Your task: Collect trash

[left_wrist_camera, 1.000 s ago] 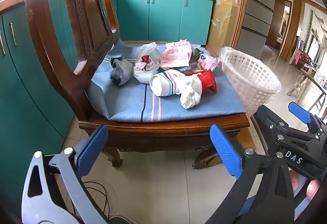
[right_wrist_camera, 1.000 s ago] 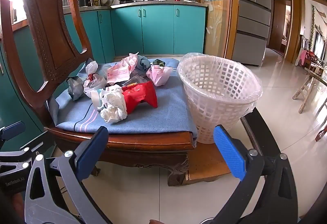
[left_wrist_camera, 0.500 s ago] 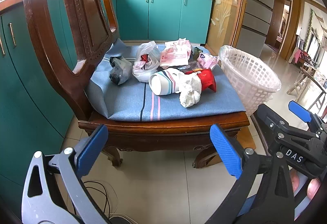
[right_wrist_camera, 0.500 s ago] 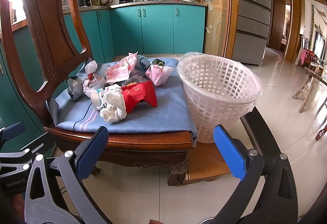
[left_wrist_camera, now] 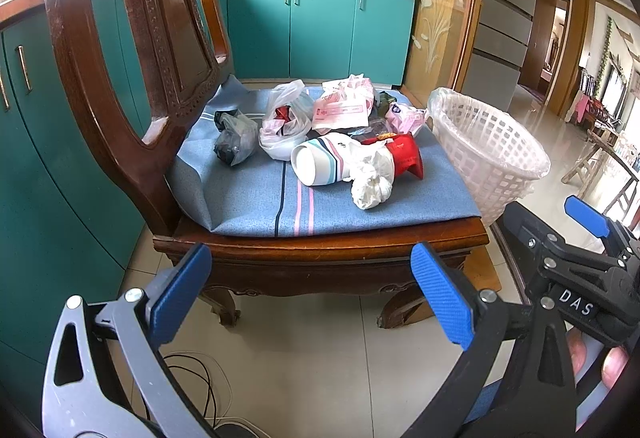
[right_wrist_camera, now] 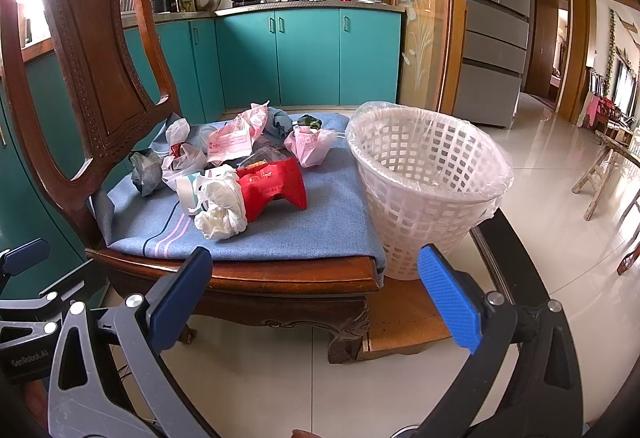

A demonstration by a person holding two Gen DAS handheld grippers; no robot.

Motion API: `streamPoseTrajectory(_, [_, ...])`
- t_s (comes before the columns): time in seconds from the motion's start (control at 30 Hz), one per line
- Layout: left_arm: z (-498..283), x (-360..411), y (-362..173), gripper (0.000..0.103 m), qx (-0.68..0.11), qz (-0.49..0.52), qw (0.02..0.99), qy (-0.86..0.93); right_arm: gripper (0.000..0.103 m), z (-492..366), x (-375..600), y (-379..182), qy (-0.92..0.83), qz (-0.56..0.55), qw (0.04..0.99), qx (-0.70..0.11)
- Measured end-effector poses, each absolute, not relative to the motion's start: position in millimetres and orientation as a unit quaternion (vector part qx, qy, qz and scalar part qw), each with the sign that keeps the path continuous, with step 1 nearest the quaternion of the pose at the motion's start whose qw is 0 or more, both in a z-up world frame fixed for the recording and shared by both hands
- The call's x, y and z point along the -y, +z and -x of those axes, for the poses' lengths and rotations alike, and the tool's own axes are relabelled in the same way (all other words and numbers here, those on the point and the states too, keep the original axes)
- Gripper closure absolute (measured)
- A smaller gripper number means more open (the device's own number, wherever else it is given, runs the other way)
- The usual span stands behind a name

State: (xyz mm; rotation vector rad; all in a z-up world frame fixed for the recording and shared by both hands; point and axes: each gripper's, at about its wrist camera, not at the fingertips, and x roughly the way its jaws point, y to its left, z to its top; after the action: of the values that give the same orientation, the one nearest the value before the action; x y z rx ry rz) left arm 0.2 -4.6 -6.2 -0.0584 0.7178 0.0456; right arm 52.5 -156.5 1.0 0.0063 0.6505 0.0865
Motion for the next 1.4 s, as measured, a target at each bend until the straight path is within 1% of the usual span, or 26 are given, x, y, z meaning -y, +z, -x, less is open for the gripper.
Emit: streamPoseTrajectory(1.4, [1.8, 6.9, -7.8, 0.003, -0.356, 0.026, 0.934, 0.022, 0.003, -52.3, 157.2, 0.2, 0.043, -0.004, 0.946, -0.321])
